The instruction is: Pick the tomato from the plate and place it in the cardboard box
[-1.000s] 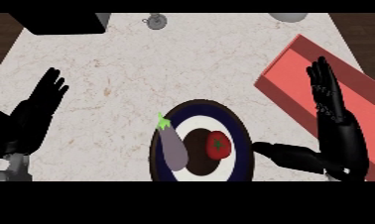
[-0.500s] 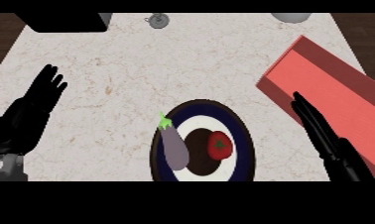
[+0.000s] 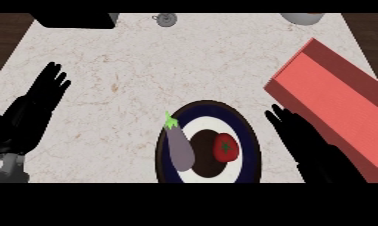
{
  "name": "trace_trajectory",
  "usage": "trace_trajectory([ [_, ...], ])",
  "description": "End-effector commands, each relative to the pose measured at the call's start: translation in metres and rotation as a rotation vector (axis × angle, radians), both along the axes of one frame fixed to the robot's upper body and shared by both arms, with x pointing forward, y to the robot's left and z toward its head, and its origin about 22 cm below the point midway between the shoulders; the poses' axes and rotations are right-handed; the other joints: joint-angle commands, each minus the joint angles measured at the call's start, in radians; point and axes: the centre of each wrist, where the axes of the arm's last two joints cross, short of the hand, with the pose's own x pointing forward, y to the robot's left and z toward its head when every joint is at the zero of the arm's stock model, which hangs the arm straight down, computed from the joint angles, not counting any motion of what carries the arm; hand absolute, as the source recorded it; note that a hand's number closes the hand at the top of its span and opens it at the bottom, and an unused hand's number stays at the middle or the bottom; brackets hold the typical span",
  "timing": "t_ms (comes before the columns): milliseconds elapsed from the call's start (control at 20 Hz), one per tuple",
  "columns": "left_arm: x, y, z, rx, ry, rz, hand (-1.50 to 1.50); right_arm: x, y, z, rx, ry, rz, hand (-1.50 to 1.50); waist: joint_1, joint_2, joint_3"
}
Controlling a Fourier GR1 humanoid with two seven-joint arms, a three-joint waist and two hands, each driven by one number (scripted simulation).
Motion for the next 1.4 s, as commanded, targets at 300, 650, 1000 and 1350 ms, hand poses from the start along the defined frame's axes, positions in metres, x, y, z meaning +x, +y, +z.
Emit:
trace_trajectory([
  [300, 0.008, -0.006, -0.01, -0.004, 0.025, 0.011, 0.0, 0.008, 0.072, 0.016, -0.102, 0.236, -0.067, -1.5, -0.019, 0.001, 0.005],
  [650, -0.012, 0.012, -0.003, 0.004, -0.011, 0.018, 0.0, 0.039, 0.075, 0.019, -0.146, 0.3, -0.086, -1.5, -0.009, 0.0, 0.005],
  [1000, -0.001, 0.001, -0.009, 0.001, 0.0, 0.011, 0.0, 0.037, 0.087, -0.005, -0.133, 0.299, -0.063, -1.5, -0.02, 0.0, 0.006],
  [1350, -0.005, -0.001, -0.004, 0.004, -0.008, 0.038, 0.0, 0.045, 0.096, -0.016, -0.107, 0.25, -0.046, -1.5, -0.017, 0.0, 0.007],
])
